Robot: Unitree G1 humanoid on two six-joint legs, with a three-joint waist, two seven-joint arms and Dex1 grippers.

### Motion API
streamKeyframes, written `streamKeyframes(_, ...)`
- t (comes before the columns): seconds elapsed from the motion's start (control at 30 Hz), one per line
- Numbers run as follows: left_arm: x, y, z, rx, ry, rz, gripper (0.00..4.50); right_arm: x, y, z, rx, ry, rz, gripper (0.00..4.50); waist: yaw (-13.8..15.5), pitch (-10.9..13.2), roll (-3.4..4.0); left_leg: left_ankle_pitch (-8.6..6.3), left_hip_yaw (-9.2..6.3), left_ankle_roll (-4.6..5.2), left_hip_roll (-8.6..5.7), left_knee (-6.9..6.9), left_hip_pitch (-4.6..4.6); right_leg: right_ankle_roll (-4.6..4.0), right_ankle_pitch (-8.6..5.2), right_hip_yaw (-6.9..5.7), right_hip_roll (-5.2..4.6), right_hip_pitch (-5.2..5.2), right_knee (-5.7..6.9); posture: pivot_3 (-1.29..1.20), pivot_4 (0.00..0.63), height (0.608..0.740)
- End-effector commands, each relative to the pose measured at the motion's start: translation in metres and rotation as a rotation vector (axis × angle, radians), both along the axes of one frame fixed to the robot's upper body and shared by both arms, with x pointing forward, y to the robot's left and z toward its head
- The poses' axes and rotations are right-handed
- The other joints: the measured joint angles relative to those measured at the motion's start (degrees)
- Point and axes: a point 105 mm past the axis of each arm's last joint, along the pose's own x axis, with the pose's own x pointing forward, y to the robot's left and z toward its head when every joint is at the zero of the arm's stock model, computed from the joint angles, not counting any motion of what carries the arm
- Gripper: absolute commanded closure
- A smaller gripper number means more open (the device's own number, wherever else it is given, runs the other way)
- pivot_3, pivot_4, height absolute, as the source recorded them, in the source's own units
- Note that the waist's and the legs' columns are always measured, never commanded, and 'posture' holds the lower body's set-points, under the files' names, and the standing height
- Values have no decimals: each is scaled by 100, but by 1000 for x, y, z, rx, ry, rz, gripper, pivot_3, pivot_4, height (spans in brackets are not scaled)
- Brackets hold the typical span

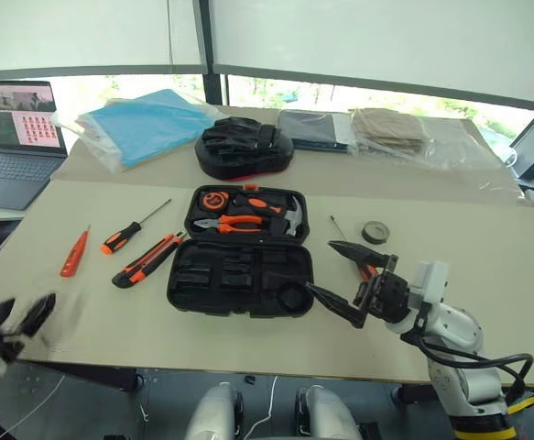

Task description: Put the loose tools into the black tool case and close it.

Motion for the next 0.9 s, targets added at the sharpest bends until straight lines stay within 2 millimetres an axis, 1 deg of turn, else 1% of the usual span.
streamKeyframes(0.03, 54, -26, 16, 84, 74, -74, 0, 1, -2, 9, 7, -46, -19, 112, 38, -1, -1, 1, 1, -1, -2, 1, 0, 5, 4, 1, 1, 1, -1, 0, 150, 740)
streamKeyframes(0.1, 79, -39, 20, 133, 117, -131, 0, 2, -3, 8, 3, -44, -27, 112, 16, -4, -6, 6, 4, 6, -7, 1, -2, 15, 13, 7, 9, 16, 0, 0, 150, 740)
streamKeyframes(0.13, 87, -44, 21, 153, 135, -154, 0, 3, -3, 8, 0, -43, -33, 112, 7, -4, -7, 29, 10, 46, -7, 0, -4, 6, 24, 16, 11, 16, 1, 0, 150, 740)
streamKeyframes(0.17, 96, -46, 19, 176, 166, -170, 0, 4, -4, 7, -2, -42, -40, 112, -18, -4, -9, 32, 12, 52, -13, 0, -5, -14, 35, 18, 14, 14, 10, 0, 150, 740)
streamKeyframes(0.27, 110, -47, 10, 237, 241, -197, 0, 5, -4, 8, 3, -38, -48, 112, -147, -4, -9, 31, 20, 46, -8, -8, -9, -21, 37, 25, 25, 4, 11, 0, 150, 740)
streamKeyframes(0.4, 123, -43, 1, 259, 303, -185, 0, 4, 1, 21, 72, -46, -46, 112, -250, 0, -14, 26, 26, 37, -2, -12, -10, -30, 30, 30, 37, -7, 26, 0, 150, 740)
streamKeyframes(0.5, 127, -40, -1, 267, 321, -184, 760, 3, 7, 27, 91, -68, -39, 0, -245, 4, -21, 26, 26, 36, 1, -9, -11, -31, 27, 31, 34, -13, 40, 0, 150, 740)
streamKeyframes(0.57, 128, -41, -3, 258, 339, -194, 1590, 0, 11, 28, 91, -73, -29, 0, -234, 6, -23, 26, 25, 37, 1, -5, -10, -25, 23, 31, 31, -12, 43, 0, 150, 740)
streamKeyframes(0.6, 127, -41, -4, 256, 349, -202, 2013, -1, 12, 27, 85, -75, -24, 0, -223, 6, -24, 26, 25, 37, 1, -3, -10, -4, 12, 31, 29, -11, 45, 0, 150, 740)
streamKeyframes(0.63, 127, -42, -5, 252, 356, -206, 2322, -2, 12, 26, 80, -75, -21, 0, -210, 6, -24, 26, 25, 37, 0, -1, -11, 5, 6, 31, 27, -10, 46, 0, 150, 740)
streamKeyframes(0.73, 127, -43, -7, 228, 358, -225, 3441, -4, 12, 25, 66, -86, -11, 0, -175, 6, -25, 25, 25, 39, -2, 2, -11, 3, 7, 32, 21, -10, 49, 0, 150, 740)
streamKeyframes(0.77, 126, -42, -6, 222, 356, -230, 3625, -4, 12, 25, 62, -90, -8, 0, -170, 6, -25, 25, 25, 39, -2, 2, -11, 2, 8, 32, 20, -10, 50, 0, 150, 740)
streamKeyframes(0.8, 126, -42, -5, 218, 346, -236, 3644, -5, 12, 26, 58, -97, -5, 0, -167, 6, -25, 25, 26, 39, -2, 3, -10, 2, 8, 34, 19, -10, 51, 0, 150, 740)
streamKeyframes(0.87, 132, -44, 12, 210, 223, -265, 3645, -7, 14, 25, 30, -114, 18, 0, -161, 6, -25, 25, 26, 39, -2, 3, -10, 2, 8, 34, 20, -11, 53, 0, 150, 740)
streamKeyframes(0.9, 134, -47, 26, 191, 146, -294, 3645, -7, 14, 25, 21, -117, 24, 0, -157, 7, -27, 25, 26, 39, -1, 3, -10, 0, 8, 34, 20, -12, 53, 0, 150, 740)
